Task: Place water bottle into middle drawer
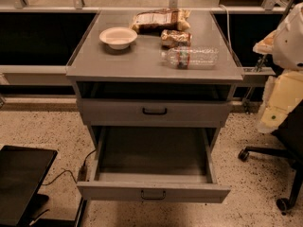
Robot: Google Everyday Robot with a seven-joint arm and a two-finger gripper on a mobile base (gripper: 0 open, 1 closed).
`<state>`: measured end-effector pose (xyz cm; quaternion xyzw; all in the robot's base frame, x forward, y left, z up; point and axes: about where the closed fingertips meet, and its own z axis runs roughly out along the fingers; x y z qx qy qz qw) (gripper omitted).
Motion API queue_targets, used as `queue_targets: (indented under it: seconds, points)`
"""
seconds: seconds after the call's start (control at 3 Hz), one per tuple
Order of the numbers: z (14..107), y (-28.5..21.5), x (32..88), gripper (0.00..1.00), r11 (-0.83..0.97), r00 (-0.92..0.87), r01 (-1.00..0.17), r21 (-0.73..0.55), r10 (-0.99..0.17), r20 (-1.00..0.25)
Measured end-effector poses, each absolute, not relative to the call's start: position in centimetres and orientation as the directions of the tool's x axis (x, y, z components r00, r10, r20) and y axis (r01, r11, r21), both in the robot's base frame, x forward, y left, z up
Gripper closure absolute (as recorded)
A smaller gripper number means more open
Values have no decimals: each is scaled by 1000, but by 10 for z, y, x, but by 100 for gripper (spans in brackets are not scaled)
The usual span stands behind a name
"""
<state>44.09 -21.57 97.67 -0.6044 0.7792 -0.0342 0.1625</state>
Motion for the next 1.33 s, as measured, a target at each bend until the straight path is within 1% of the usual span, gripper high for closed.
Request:
queue_targets:
  seconds: [0.33, 0.67, 1.0, 1.33]
  points:
    - [977, -216, 441, 0, 267, -216, -931, -250, -953, -212]
    - [982, -216, 443, 0, 263, -200, -928, -265, -950, -242]
    - [988, -221, 473, 0, 224, -127, -937, -267, -933, -337]
    - [973, -225, 530, 0, 199, -109, -959, -201, -916, -386]
